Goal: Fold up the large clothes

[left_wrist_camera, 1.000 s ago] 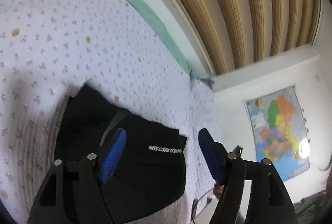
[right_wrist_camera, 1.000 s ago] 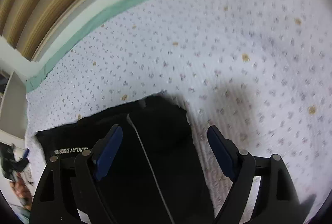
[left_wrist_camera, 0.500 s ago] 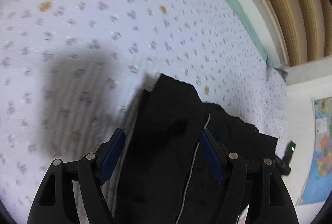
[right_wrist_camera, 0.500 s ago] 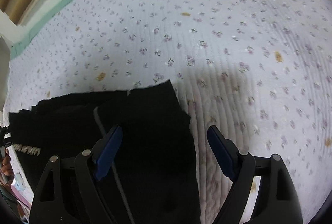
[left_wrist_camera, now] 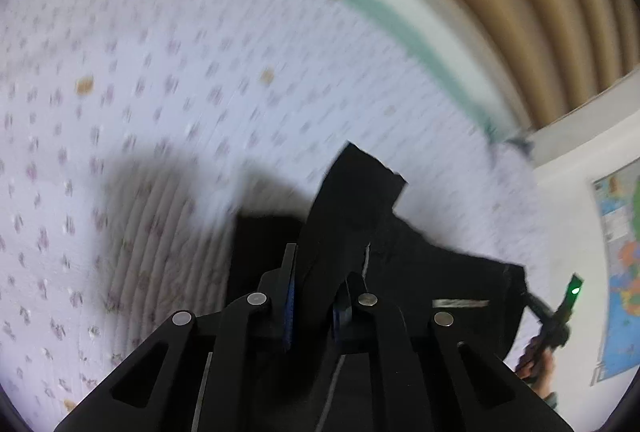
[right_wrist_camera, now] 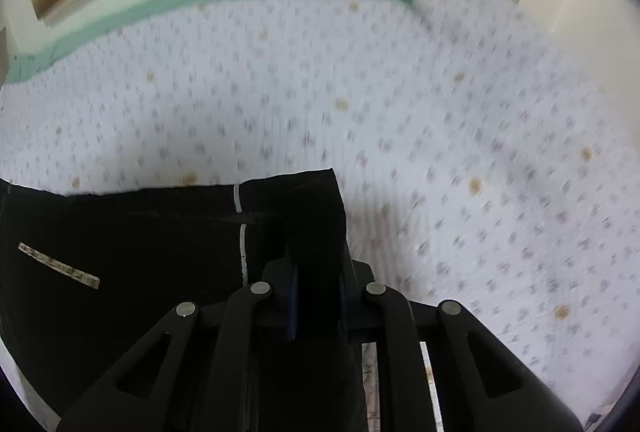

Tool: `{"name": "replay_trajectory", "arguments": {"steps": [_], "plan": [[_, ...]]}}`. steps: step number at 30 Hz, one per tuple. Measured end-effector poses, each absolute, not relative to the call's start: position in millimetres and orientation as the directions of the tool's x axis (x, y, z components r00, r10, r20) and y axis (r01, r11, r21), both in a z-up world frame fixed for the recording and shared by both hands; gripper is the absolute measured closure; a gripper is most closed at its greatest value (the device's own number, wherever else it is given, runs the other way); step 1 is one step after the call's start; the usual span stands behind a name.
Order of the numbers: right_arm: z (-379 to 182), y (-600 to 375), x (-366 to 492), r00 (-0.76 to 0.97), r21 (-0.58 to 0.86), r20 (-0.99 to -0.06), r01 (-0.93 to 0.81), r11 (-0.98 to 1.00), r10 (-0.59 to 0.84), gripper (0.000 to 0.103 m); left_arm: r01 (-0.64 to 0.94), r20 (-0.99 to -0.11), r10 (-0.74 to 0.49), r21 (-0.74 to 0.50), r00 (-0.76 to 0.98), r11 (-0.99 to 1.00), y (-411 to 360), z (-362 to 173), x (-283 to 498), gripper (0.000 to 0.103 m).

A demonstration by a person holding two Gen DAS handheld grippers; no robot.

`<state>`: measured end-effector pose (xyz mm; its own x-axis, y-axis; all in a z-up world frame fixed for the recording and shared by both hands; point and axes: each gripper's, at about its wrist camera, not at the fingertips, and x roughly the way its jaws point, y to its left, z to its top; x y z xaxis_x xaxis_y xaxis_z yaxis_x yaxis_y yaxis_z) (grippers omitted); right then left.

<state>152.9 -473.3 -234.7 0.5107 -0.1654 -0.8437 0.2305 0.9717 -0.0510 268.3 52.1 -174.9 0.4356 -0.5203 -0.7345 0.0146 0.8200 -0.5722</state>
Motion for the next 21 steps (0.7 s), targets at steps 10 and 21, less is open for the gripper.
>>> {"name": "replay_trajectory", "arguments": {"steps": [10,21], "plan": [[-256.1,-478.9,231.0,0.453,-0.102,-0.859,0.304,0.947,-0.238,0.087,-0.067,-0.809,-0.402,-0.473,0.429,0.879,32.5,-201.8,338.9,0.090],[-340.6,-489.8,242.8,0.273,-0.057,-0.952,0.297,0.953,-0.141,0.068,-0.174,-0.870,-0.415,-0.467,0.265,0.867,35.0,-279.4,348.4,0.076]]}}
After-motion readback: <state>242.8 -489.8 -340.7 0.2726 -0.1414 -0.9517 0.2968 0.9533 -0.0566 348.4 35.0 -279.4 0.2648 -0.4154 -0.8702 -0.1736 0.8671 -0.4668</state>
